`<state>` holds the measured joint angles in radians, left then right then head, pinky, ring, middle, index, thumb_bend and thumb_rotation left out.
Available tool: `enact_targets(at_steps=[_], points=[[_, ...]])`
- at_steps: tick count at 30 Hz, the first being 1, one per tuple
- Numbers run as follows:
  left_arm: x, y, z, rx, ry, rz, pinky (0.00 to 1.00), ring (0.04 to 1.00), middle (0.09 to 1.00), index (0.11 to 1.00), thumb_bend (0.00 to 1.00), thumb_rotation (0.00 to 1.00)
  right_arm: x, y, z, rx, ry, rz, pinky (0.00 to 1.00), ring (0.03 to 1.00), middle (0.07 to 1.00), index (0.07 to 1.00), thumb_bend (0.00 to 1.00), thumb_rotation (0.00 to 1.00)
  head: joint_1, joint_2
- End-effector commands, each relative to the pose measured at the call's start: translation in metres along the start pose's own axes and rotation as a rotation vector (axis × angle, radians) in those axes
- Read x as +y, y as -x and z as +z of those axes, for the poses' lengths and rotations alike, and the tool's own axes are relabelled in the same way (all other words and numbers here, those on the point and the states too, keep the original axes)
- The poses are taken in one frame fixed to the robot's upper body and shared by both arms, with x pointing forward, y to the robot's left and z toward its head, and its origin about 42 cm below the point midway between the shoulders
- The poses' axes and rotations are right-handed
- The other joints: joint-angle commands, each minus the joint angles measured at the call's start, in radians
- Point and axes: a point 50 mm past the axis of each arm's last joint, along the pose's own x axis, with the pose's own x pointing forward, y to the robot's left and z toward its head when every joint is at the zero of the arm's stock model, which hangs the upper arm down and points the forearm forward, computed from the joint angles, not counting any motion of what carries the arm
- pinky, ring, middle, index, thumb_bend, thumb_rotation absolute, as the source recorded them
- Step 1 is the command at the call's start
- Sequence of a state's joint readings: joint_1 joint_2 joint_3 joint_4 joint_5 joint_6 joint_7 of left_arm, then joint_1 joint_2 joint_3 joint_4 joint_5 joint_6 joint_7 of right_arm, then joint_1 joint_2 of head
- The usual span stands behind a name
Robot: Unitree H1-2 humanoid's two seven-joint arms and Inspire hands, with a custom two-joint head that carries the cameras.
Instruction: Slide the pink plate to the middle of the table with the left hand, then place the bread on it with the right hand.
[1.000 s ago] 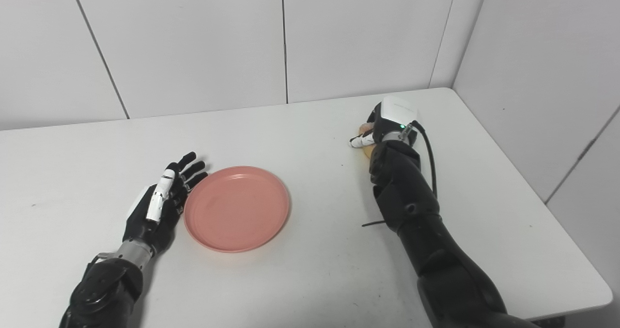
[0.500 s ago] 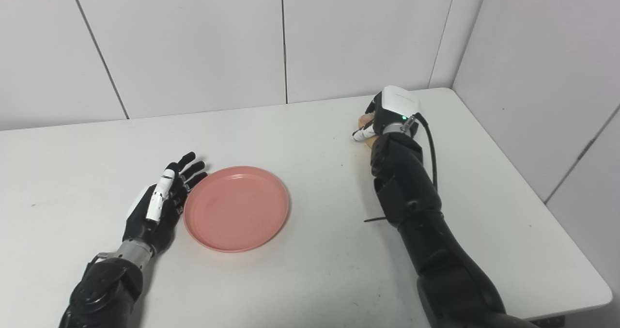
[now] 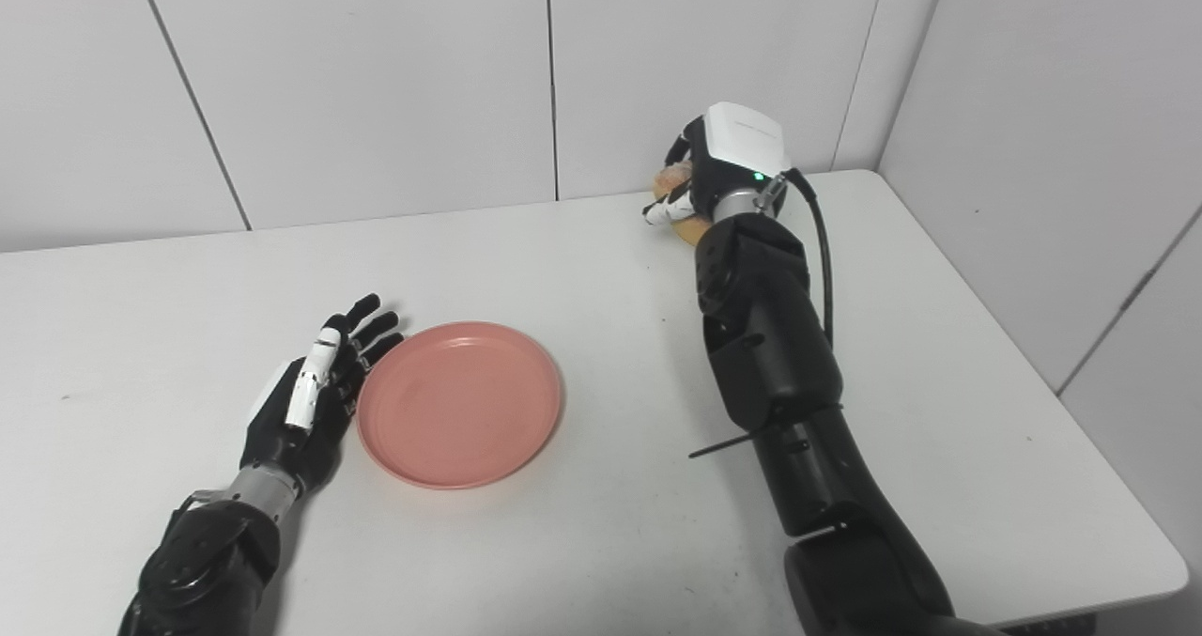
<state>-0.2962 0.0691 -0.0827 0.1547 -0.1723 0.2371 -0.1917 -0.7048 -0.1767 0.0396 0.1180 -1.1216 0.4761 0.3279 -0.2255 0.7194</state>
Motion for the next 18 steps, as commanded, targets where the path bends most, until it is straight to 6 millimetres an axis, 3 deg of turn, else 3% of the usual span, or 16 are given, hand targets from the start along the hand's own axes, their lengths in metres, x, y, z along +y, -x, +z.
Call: enact_targets(at_steps=[1,7,11,18], points=[[-0.012,-0.004,-0.007,0.049,0.002,-0.029,0.90,0.903,0.911,0.909,0.34,1.00,-0.025,0.005,0.027,-0.086,-0.011,-0.057,0.26,0.346,0.437,0.489,0.49,0.15,0.026,0.004],[-0.022,-0.007,-0.007,0.043,-0.007,-0.026,0.89,0.897,0.907,0.912,0.35,1.00,-0.027,0.030,0.057,-0.211,-0.040,-0.024,0.36,0.463,0.546,0.493,0.49,0.15,0.085,0.016],[-0.029,-0.010,-0.007,0.039,-0.019,-0.011,0.88,0.883,0.897,0.897,0.34,1.00,-0.025,0.041,0.070,-0.255,-0.028,-0.002,0.29,0.376,0.466,0.491,0.49,0.15,0.119,0.020],[-0.039,-0.015,-0.007,0.022,-0.015,0.007,0.88,0.893,0.903,0.900,0.32,1.00,-0.009,0.068,0.095,-0.356,-0.037,0.040,0.29,0.396,0.492,0.492,0.49,0.15,0.171,0.030]])
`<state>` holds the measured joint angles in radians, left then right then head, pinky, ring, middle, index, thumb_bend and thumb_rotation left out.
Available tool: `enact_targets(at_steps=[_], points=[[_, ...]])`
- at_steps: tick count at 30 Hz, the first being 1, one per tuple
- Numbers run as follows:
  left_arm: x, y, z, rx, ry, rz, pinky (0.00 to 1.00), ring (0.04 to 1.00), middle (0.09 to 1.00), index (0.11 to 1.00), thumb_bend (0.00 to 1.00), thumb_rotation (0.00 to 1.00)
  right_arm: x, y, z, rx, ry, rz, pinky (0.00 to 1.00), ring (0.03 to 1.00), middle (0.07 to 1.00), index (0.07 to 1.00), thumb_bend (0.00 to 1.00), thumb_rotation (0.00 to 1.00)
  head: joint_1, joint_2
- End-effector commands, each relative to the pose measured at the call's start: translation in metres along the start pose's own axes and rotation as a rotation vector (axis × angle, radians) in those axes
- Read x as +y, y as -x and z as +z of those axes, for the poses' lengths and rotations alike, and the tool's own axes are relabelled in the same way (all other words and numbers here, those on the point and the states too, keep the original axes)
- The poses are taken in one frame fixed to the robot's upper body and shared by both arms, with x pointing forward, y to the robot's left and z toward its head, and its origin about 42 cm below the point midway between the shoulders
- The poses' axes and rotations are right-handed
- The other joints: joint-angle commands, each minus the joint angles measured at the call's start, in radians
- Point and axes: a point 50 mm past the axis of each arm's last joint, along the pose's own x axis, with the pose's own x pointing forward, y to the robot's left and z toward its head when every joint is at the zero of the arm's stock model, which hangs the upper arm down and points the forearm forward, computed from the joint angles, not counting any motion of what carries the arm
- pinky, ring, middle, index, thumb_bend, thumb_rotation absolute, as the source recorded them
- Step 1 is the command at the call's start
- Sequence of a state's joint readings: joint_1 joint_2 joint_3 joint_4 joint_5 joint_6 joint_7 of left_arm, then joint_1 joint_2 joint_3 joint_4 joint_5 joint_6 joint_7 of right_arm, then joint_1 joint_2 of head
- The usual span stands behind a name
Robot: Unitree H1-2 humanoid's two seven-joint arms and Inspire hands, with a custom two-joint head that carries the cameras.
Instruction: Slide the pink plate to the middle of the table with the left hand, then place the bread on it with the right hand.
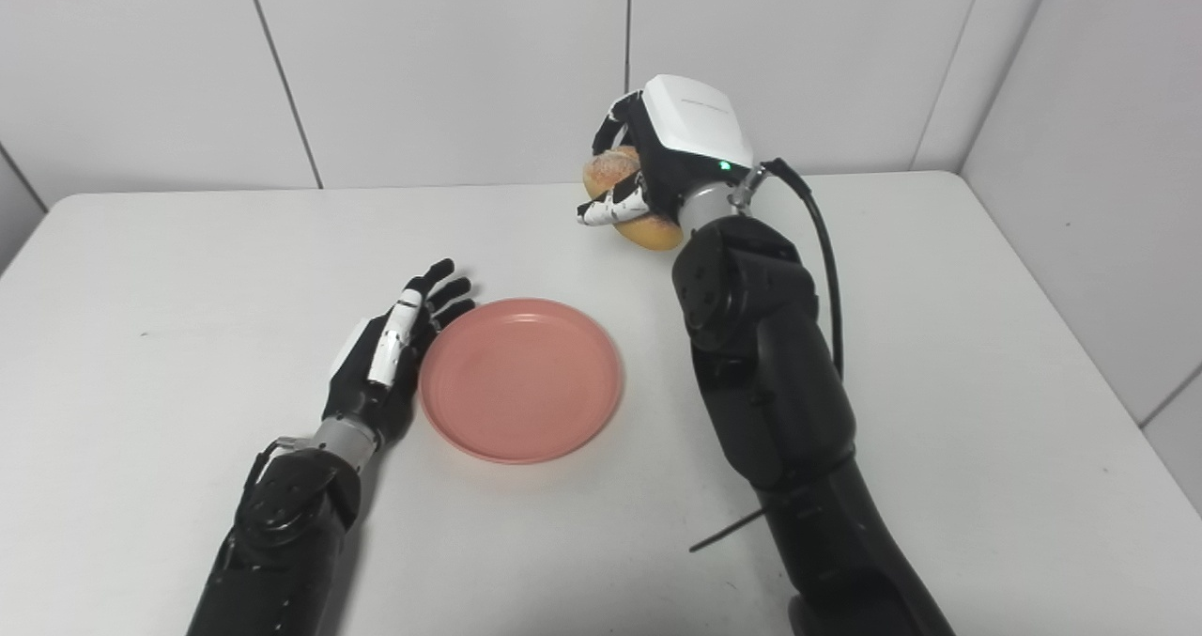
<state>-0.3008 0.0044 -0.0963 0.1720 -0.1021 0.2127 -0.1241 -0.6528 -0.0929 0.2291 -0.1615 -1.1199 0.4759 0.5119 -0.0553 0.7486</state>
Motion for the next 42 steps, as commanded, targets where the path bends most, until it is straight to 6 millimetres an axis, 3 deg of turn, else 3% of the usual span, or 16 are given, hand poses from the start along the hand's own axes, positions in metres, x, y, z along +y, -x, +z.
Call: enact_targets(at_steps=[1,10,12,15,20,26,27,30,35,39,42], points=[[-0.017,-0.006,-0.004,0.032,0.002,-0.040,0.89,0.898,0.907,0.905,0.31,1.00,-0.011,0.003,0.017,-0.062,-0.002,-0.059,0.29,0.395,0.489,0.492,0.49,0.15,0.001,0.001],[-0.026,-0.007,-0.001,0.019,-0.019,0.001,0.89,0.893,0.904,0.905,0.34,1.00,0.037,0.012,0.027,-0.110,-0.009,0.041,0.25,0.333,0.423,0.489,0.50,0.14,0.045,0.017],[-0.027,-0.007,0.000,0.017,-0.021,0.018,0.88,0.889,0.903,0.905,0.34,1.00,0.050,0.013,0.029,-0.112,0.000,0.072,0.25,0.334,0.422,0.489,0.50,0.14,0.050,0.020],[-0.030,-0.007,0.002,0.014,-0.024,0.030,0.88,0.888,0.906,0.908,0.35,1.00,0.064,0.014,0.032,-0.121,0.014,0.111,0.30,0.412,0.504,0.491,0.50,0.15,0.057,0.027],[-0.032,-0.007,0.005,0.003,-0.020,0.048,0.85,0.880,0.895,0.887,0.34,1.00,0.087,0.019,0.034,-0.141,0.011,0.146,0.28,0.380,0.465,0.490,0.50,0.14,0.060,0.041],[-0.034,-0.006,0.009,-0.006,0.010,0.061,0.84,0.871,0.880,0.867,0.32,1.00,0.102,0.022,0.032,-0.123,0.000,0.209,0.35,0.438,0.510,0.494,0.49,0.15,0.060,0.051],[-0.034,-0.006,0.009,-0.007,0.010,0.062,0.83,0.870,0.878,0.863,0.32,1.00,0.103,0.022,0.032,-0.124,0.002,0.212,0.29,0.375,0.456,0.493,0.49,0.15,0.060,0.051],[-0.034,-0.006,0.010,-0.007,0.002,0.063,0.83,0.872,0.881,0.867,0.31,1.00,0.109,0.023,0.032,-0.137,0.013,0.252,0.27,0.347,0.431,0.491,0.50,0.14,0.057,0.053],[-0.034,-0.007,0.010,-0.006,-0.009,0.065,0.82,0.875,0.888,0.874,0.31,1.00,0.120,0.022,0.032,-0.125,0.050,0.290,0.42,0.509,0.583,0.495,0.49,0.14,0.058,0.059],[-0.034,-0.006,0.010,-0.012,-0.020,0.066,0.81,0.869,0.887,0.868,0.32,1.00,0.127,0.022,0.029,-0.107,0.071,0.310,0.34,0.434,0.523,0.493,0.49,0.14,0.060,0.062],[-0.033,-0.006,0.010,-0.016,-0.030,0.064,0.81,0.871,0.886,0.869,0.32,1.00,0.131,0.023,0.026,-0.104,0.075,0.325,0.34,0.440,0.528,0.494,0.49,0.14,0.060,0.062]])
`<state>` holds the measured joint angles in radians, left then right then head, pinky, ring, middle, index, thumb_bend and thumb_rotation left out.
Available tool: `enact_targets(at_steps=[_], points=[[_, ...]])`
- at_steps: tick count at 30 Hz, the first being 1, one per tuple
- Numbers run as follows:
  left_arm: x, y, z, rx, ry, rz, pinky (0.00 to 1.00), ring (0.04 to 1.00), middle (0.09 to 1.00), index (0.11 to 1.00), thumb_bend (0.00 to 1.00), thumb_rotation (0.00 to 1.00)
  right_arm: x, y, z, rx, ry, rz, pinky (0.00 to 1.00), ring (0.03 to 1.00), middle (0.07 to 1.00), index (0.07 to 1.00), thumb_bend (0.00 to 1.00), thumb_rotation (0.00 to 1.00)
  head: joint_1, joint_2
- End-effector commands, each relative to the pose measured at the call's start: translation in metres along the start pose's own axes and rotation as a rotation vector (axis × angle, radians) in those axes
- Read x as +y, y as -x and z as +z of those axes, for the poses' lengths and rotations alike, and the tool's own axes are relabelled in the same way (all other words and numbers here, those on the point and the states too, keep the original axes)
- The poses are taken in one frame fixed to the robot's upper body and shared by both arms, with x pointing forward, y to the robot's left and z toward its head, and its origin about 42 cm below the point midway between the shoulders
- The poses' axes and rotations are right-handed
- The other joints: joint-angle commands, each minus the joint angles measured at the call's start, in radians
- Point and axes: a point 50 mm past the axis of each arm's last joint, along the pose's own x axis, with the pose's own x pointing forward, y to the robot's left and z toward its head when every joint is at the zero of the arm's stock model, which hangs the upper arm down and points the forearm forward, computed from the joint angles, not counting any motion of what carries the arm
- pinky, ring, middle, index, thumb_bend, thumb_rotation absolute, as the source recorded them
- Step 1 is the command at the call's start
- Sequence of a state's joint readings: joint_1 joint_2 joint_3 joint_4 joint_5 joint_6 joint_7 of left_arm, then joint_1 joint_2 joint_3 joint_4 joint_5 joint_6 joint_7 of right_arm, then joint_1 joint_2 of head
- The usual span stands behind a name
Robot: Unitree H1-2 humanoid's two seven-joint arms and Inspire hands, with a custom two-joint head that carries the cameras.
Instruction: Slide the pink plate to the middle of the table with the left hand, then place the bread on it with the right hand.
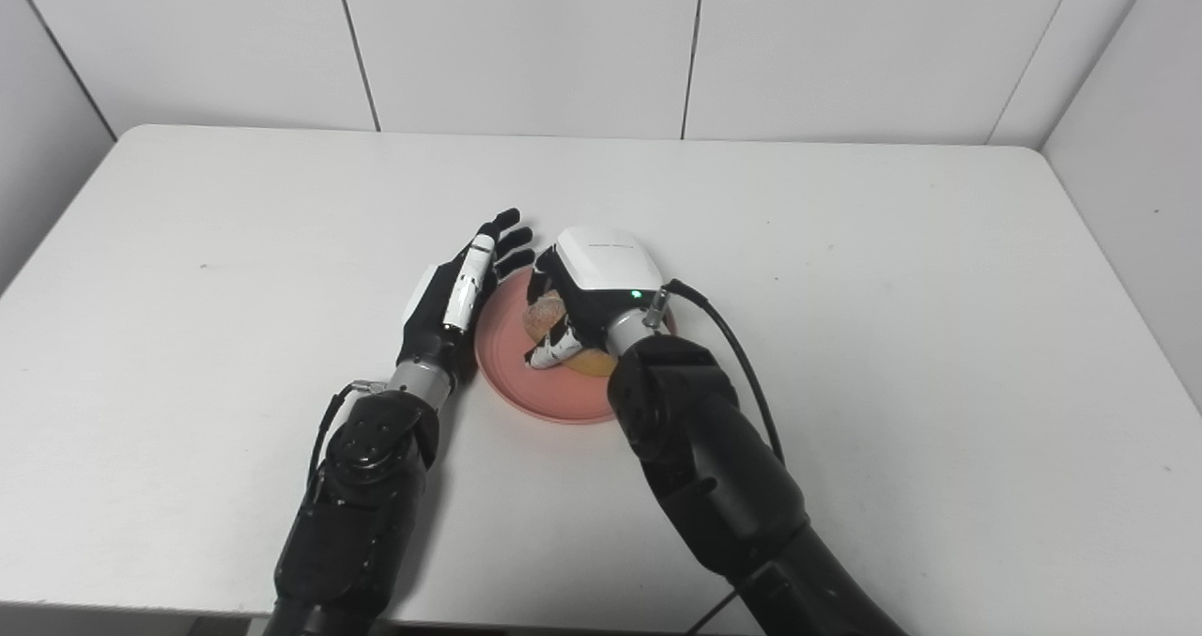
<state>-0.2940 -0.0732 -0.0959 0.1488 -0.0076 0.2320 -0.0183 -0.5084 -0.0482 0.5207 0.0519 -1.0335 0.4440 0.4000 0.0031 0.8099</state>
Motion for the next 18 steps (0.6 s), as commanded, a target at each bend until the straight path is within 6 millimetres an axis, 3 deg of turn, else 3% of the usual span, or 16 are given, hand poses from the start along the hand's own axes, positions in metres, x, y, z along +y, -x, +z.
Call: enact_targets(at_steps=[1,9,10,12,16,17,18], points=[[-0.009,-0.002,0.007,-0.015,-0.011,-0.035,0.81,0.871,0.885,0.869,0.32,1.00,-0.008,-0.003,0.001,-0.011,0.028,-0.017,0.35,0.444,0.529,0.494,0.49,0.14,0.000,0.001],[-0.008,-0.002,0.006,-0.011,-0.024,-0.034,0.81,0.866,0.882,0.874,0.33,1.00,-0.005,-0.001,-0.003,-0.029,0.041,-0.007,0.37,0.478,0.570,0.495,0.51,0.15,0.000,0.002],[-0.007,-0.002,0.006,-0.011,-0.026,-0.035,0.82,0.869,0.883,0.876,0.33,1.00,-0.006,0.000,-0.004,-0.032,0.039,0.000,0.40,0.506,0.596,0.614,0.61,0.18,0.000,0.002],[-0.007,-0.002,0.006,-0.013,-0.030,-0.038,0.82,0.875,0.887,0.878,0.34,1.00,-0.009,0.001,-0.005,-0.040,0.032,0.025,0.42,0.538,0.629,0.690,0.71,0.22,0.000,0.003],[-0.006,-0.002,0.006,-0.020,-0.046,-0.037,0.82,0.875,0.886,0.877,0.33,1.00,-0.018,0.005,-0.006,-0.046,0.043,0.051,0.51,0.621,0.690,0.734,0.84,0.31,0.001,0.001],[-0.006,-0.002,0.006,-0.021,-0.049,-0.036,0.81,0.873,0.885,0.876,0.33,1.00,-0.019,0.005,-0.006,-0.049,0.049,0.052,0.62,0.714,0.757,0.775,0.86,0.35,0.001,0.001],[-0.006,-0.003,0.006,-0.020,-0.051,-0.036,0.81,0.872,0.885,0.876,0.33,1.00,-0.020,0.006,-0.007,-0.050,0.052,0.055,0.66,0.746,0.779,0.790,0.87,0.37,-0.001,0.000]])
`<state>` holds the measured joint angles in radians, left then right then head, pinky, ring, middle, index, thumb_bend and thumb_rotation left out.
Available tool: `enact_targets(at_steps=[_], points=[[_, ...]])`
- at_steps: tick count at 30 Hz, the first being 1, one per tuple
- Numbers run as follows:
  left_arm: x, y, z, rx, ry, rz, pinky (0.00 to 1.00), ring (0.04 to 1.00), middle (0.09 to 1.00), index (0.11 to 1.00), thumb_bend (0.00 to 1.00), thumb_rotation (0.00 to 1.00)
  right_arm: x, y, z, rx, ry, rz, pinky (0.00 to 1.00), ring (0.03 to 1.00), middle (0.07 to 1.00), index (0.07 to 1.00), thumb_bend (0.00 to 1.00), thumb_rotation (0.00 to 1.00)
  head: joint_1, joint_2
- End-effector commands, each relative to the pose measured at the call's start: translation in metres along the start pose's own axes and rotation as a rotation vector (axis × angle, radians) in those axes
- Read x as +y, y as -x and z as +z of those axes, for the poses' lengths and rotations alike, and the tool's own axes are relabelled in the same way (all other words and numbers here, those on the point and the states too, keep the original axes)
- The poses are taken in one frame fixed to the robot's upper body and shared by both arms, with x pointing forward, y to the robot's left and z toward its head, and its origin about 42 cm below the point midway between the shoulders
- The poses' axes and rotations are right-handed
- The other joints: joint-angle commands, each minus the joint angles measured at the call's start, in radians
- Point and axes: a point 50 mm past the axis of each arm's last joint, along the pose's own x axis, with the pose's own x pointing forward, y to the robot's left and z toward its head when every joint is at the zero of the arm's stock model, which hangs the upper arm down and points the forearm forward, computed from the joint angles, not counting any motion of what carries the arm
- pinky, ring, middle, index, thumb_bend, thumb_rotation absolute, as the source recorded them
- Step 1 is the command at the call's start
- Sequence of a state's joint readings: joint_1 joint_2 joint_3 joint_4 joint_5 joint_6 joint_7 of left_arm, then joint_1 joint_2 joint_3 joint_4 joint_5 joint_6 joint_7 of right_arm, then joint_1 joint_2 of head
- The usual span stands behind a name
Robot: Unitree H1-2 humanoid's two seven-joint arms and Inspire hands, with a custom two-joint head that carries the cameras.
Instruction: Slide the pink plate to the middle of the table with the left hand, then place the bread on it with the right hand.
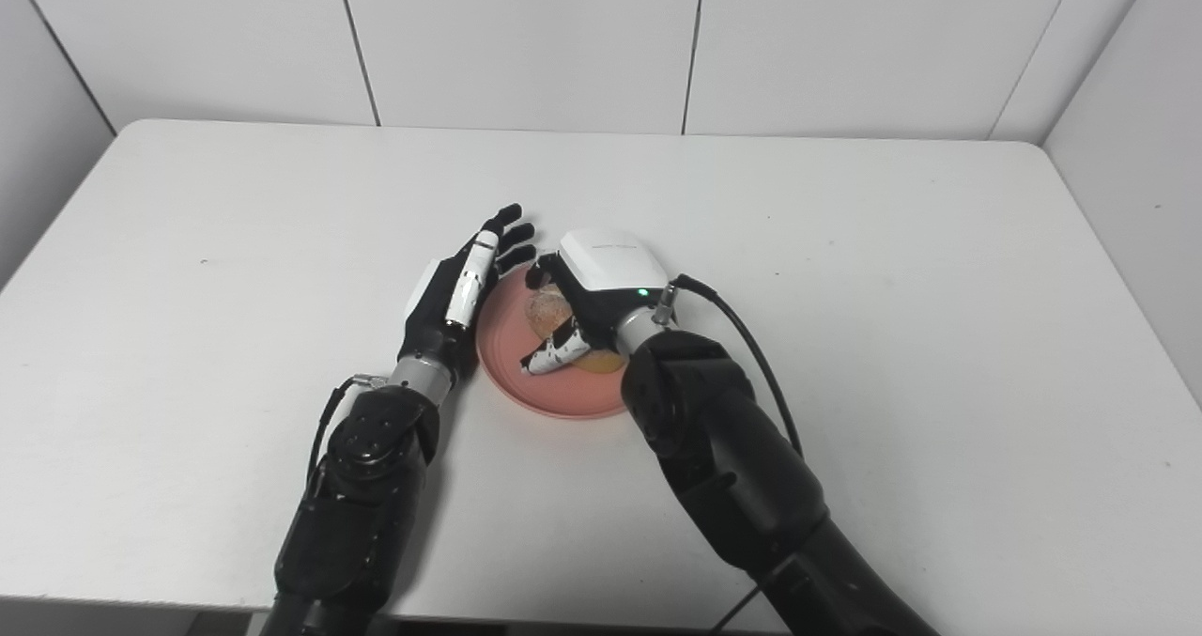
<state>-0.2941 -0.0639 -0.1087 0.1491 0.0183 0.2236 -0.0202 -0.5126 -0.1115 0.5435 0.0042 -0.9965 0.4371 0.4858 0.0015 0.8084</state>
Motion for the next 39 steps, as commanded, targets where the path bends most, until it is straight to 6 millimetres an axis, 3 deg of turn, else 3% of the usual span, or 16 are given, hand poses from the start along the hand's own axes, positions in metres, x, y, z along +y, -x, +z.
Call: enact_targets(at_steps=[1,2,5,13,18,23,26,32,39], points=[[-0.006,-0.003,0.006,-0.014,-0.013,-0.032,0.81,0.874,0.886,0.879,0.32,1.00,-0.017,0.001,0.004,-0.024,0.024,-0.015,0.77,0.818,0.837,0.835,0.90,0.39,0.001,0.001],[-0.005,-0.003,0.006,-0.013,-0.014,-0.032,0.81,0.872,0.886,0.881,0.32,1.00,-0.019,0.002,0.003,-0.021,0.027,-0.013,0.84,0.874,0.889,0.882,0.92,0.42,0.000,0.001],[-0.005,-0.003,0.007,-0.016,-0.027,-0.031,0.80,0.865,0.883,0.882,0.31,1.00,-0.024,0.006,0.003,-0.021,0.023,-0.022,0.88,0.908,0.926,0.922,0.94,0.44,0.001,-0.002],[-0.002,-0.003,0.005,-0.025,-0.014,-0.047,0.83,0.883,0.896,0.886,0.31,1.00,-0.034,0.015,0.004,-0.049,-0.025,-0.069,0.88,0.915,0.936,0.939,0.99,0.43,-0.007,-0.009],[-0.001,-0.003,0.004,-0.021,0.000,-0.044,0.84,0.892,0.903,0.892,0.32,1.00,-0.046,0.022,0.005,-0.071,0.009,-0.122,0.89,0.927,0.940,0.954,1.00,0.51,-0.011,-0.017],[0.000,-0.002,0.003,-0.004,0.025,-0.040,0.89,0.900,0.903,0.905,0.35,1.00,-0.064,0.035,-0.003,-0.104,-0.124,-0.205,0.91,0.929,0.943,0.953,0.98,0.55,-0.018,-0.024],[0.001,0.000,0.003,-0.009,0.045,-0.027,0.85,0.892,0.904,0.890,0.35,1.00,-0.067,0.046,-0.010,-0.123,-0.201,-0.308,0.83,0.899,0.926,0.939,0.99,0.62,-0.022,-0.027],[0.004,0.003,0.002,-0.005,0.026,-0.016,0.85,0.871,0.892,0.887,0.35,1.00,-0.056,0.066,-0.028,-0.160,-0.421,-0.480,0.79,0.900,0.948,0.958,0.86,0.73,-0.034,-0.035],[0.010,0.010,0.002,-0.022,0.033,-0.015,0.88,0.893,0.905,0.900,0.34,1.00,-0.033,0.085,-0.046,-0.075,-0.539,-0.567,0.85,0.936,0.973,0.975,0.76,0.98,-0.042,-0.041]])
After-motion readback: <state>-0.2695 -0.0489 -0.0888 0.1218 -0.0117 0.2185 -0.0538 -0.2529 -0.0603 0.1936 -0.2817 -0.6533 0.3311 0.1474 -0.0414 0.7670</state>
